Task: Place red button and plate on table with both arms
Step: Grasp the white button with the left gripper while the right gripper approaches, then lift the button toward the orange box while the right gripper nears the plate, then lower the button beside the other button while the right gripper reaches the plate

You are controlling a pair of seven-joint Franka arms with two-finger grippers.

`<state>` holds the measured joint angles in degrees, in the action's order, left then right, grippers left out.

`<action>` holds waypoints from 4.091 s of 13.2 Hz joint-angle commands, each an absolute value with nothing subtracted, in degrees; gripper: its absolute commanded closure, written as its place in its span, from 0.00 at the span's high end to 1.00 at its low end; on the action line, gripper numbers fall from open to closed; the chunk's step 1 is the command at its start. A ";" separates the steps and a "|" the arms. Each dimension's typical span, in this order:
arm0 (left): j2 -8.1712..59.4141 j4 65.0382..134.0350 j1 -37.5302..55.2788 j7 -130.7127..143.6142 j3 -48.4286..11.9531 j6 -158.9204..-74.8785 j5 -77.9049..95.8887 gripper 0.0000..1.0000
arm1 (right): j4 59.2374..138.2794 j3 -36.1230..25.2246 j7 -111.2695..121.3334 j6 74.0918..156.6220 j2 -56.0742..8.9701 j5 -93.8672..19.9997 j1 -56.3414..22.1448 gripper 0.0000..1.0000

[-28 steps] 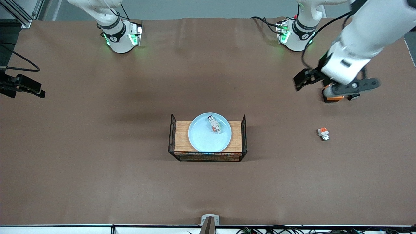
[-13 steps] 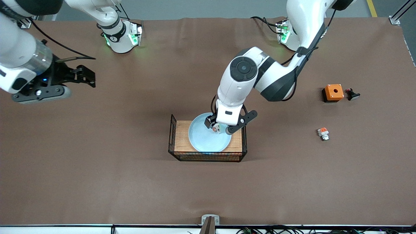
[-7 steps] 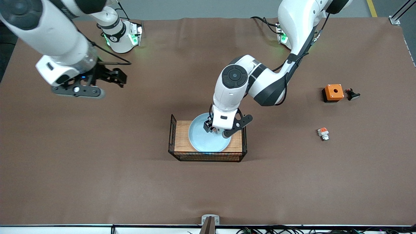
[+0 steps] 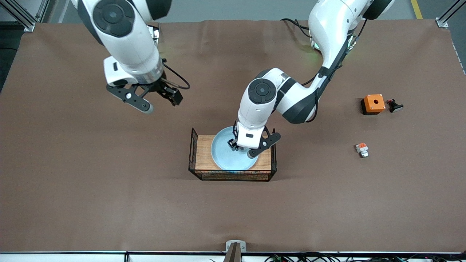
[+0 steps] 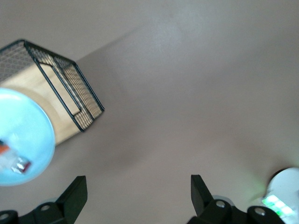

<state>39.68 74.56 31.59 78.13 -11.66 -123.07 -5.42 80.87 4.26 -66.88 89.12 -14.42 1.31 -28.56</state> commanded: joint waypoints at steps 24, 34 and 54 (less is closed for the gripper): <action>22.05 101.56 -6.22 32.26 -11.60 -119.03 -8.87 0.00 | 83.51 3.87 -119.96 118.74 -28.89 -1.23 -38.32 0.96; 27.59 110.29 -20.19 19.89 -11.60 -135.76 -22.94 0.00 | 76.55 3.78 -120.06 119.44 -37.00 -1.06 -39.02 0.82; 10.66 110.84 -22.85 17.05 -22.22 -128.43 -21.97 1.00 | 76.64 3.78 -118.74 119.79 -37.70 3.34 -41.04 0.20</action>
